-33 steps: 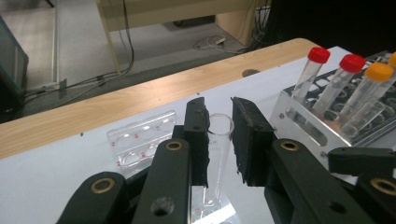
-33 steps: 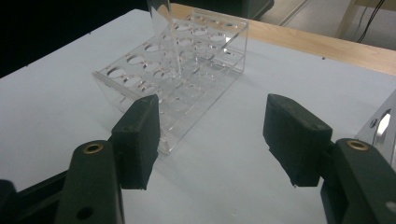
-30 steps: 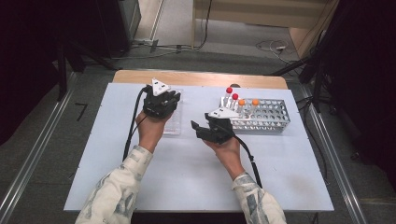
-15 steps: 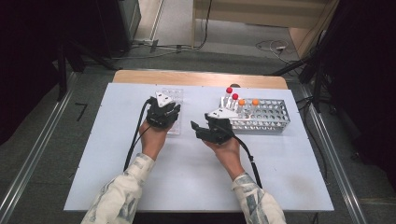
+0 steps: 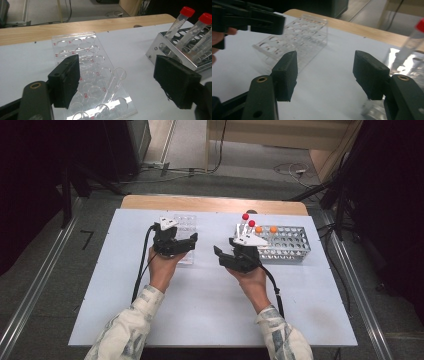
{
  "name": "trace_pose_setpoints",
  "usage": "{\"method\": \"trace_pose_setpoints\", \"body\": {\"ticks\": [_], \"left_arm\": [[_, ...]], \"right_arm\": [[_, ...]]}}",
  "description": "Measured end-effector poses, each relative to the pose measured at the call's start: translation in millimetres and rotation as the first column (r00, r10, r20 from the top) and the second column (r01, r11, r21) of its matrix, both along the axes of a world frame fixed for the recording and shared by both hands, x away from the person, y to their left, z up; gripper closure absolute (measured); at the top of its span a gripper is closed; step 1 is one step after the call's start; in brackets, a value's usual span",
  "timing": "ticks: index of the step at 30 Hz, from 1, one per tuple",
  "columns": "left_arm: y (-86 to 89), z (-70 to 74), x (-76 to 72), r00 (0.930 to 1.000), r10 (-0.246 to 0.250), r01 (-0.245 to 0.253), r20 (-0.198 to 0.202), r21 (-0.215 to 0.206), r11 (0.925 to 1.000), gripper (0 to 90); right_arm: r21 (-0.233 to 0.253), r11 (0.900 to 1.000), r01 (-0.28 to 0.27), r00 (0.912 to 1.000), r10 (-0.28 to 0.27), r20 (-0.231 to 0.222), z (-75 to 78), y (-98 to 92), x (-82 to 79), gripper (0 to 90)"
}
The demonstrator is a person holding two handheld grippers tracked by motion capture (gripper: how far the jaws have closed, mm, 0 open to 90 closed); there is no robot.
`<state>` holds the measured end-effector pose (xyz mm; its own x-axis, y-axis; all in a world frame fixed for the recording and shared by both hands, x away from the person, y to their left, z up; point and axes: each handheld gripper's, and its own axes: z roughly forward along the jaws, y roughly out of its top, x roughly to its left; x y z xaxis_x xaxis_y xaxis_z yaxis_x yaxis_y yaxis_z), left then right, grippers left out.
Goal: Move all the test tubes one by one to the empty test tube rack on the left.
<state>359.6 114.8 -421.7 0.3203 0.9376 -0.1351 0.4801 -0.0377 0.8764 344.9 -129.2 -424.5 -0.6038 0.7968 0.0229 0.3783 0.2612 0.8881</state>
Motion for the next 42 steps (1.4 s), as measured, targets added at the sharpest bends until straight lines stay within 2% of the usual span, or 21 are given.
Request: {"method": "trace_pose_setpoints", "body": {"ticks": [1, 3, 4, 11, 13, 16, 19, 23, 32, 38, 42], "left_arm": [[0.0, 0.5, -0.6, 1.0000, -0.001, 0.001, 0.003, 0.003, 1.0000, 18.7], [0.1, 1.2, -1.5, 1.0000, -0.002, 0.002, 0.004, 0.004, 1.0000, 18.1], [0.0, 1.4, -1.7, 1.0000, -0.001, 0.001, 0.005, 0.003, 1.0000, 16.3], [-2.1, 0.6, -1.6, 0.9999, -0.010, 0.010, 0.005, 0.016, 0.9998, 15.2], [-2.9, 0.2, -1.8, 0.9999, -0.010, 0.010, 0.008, 0.029, 0.9995, 14.6], [-3.6, 0.1, -2.3, 0.9999, -0.012, 0.011, 0.006, 0.034, 0.9994, 14.4], [-3.6, 0.7, -3.1, 0.9999, -0.013, 0.012, 0.010, 0.037, 0.9993, 14.4], [-3.3, 1.5, -4.1, 0.9998, -0.017, 0.016, 0.013, 0.039, 0.9991, 13.4], [-2.1, 2.4, -5.6, 0.9997, -0.018, 0.017, 0.017, 0.039, 0.9991, 13.2], [-2.6, 2.2, -5.7, 0.9997, -0.017, 0.017, 0.016, 0.041, 0.9990, 13.3], [-3.2, 2.3, -6.0, 0.9997, -0.019, 0.018, 0.016, 0.043, 0.9989, 13.3]], "right_arm": [[0.012, 1.000, 0.028, 0.9996, -0.028, 0.000, 2.5, -9.9, -0.2, 35.0], [0.018, 0.999, 0.039, 0.9992, -0.039, 0.008, 3.3, -15.4, -0.1, 35.4], [0.034, 0.997, 0.067, 0.9977, -0.067, 0.009, 4.4, -25.5, 0.1, 36.2], [0.029, 0.990, 0.139, 0.9902, -0.139, 0.013, 0.7, -44.8, 6.1, 39.8], [0.030, 0.985, 0.172, 0.9850, -0.172, 0.007, -3.4, -48.8, 10.4, 42.5], [0.030, 0.982, 0.187, 0.9824, -0.187, 0.003, -7.4, -49.6, 13.3, 46.2], [0.001, 0.977, 0.213, 0.9770, -0.213, -0.003, -16.4, -47.6, 20.8, 51.6], [0.006, 0.973, 0.231, 0.9729, -0.231, -0.010, -23.4, -44.6, 27.6, 57.7], [-0.001, 0.971, 0.240, 0.9702, -0.240, -0.030, -33.0, -40.9, 35.3, 64.1], [-0.003, 0.971, 0.241, 0.9703, -0.241, -0.023, -34.0, -39.4, 35.1, 72.3], [0.002, 0.970, 0.242, 0.9700, -0.242, -0.018, -32.8, -39.5, 34.7, 72.7]]}}
